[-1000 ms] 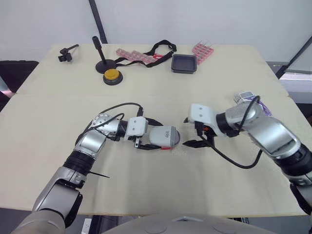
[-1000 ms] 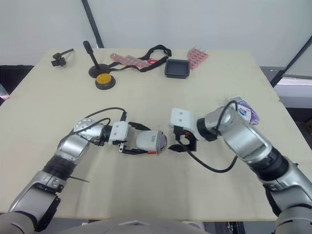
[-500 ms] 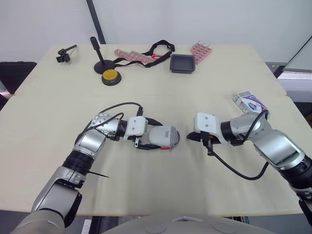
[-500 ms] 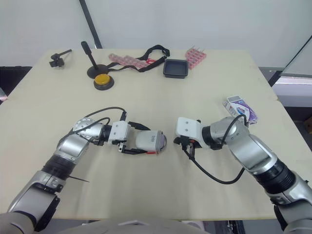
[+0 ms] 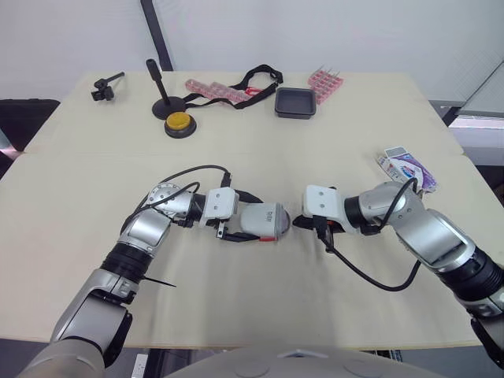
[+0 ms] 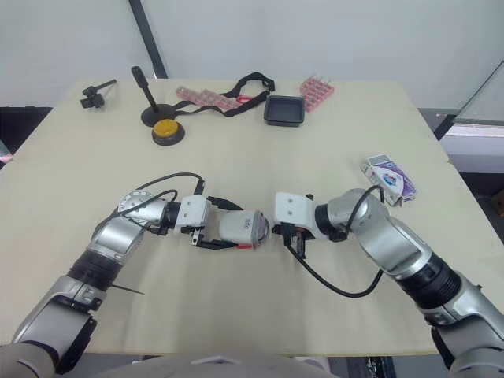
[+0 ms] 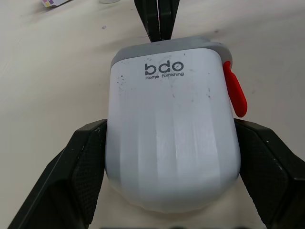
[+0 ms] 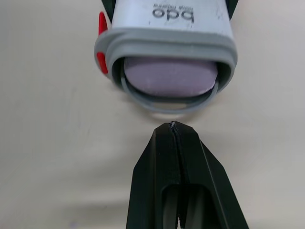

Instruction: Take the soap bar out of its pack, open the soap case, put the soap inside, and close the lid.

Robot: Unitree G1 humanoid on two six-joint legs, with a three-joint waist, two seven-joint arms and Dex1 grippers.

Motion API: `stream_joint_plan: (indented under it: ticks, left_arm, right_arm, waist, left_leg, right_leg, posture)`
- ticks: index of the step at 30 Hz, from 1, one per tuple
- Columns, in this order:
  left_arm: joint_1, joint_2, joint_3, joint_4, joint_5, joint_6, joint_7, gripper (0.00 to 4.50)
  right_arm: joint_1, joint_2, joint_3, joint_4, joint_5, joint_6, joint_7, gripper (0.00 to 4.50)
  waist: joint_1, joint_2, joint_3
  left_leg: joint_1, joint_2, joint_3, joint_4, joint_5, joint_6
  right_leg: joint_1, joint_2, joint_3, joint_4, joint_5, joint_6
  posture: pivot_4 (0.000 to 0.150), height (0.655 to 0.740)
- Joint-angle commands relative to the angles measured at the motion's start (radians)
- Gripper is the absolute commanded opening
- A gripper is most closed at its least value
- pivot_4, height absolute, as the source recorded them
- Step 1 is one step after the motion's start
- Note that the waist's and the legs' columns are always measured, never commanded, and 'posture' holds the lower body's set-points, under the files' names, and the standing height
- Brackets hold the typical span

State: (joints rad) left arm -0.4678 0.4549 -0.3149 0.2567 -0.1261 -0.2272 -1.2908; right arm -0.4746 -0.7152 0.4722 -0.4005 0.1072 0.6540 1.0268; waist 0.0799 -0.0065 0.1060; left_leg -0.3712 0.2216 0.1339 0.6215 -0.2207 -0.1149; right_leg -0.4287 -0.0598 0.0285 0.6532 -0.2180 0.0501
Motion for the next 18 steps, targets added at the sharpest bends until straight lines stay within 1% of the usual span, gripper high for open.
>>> stream_joint_plan:
  ticks: [1,12,14,18]
  left_arm:
    - [-0.007,0.006,0.018,-0.035,-0.017,-0.007,0.008,3.48]
    - [-0.017,0.0,0.012,-0.014,-0.005,-0.016,0.021,3.48]
    - [-0.022,-0.002,0.022,-0.009,-0.011,-0.018,0.029,3.48]
    - [-0.01,0.005,0.053,-0.014,-0.038,-0.042,0.034,3.48]
  right_arm:
    - [-0.02,0.01,0.004,-0.004,-0.013,-0.019,-0.001,0.02]
    - [-0.042,0.035,0.016,0.002,-0.022,-0.007,-0.001,0.02]
    - [-0.005,-0.006,-0.018,-0.004,-0.017,-0.01,0.005,0.02]
    - [0.083,-0.084,-0.147,-0.009,0.043,0.035,0.011,0.02]
  waist:
    - [0.0,0.0,0.0]
    - [0.001,0.0,0.0]
    - [0.002,0.0,0.0]
    - [0.012,0.0,0.0]
  left_leg:
    - [0.0,0.0,0.0,0.0,0.0,0.0]
    - [0.0,0.0,0.0,0.0,0.0,0.0]
    - [0.0,0.0,0.0,0.0,0.0,0.0]
    - [-0.001,-0.001,0.0,0.0,0.0,0.0]
  right_leg:
    - [0.0,0.0,0.0,0.0,0.0,0.0]
    - [0.0,0.0,0.0,0.0,0.0,0.0]
    - [0.0,0.0,0.0,0.0,0.0,0.0]
    - [0.0,-0.001,0.0,-0.001,0.0,0.0]
  posture:
    - [0.15,0.7291]
    - [0.15,0.7291]
    - [0.15,0.7291]
    - [0.15,0.7291]
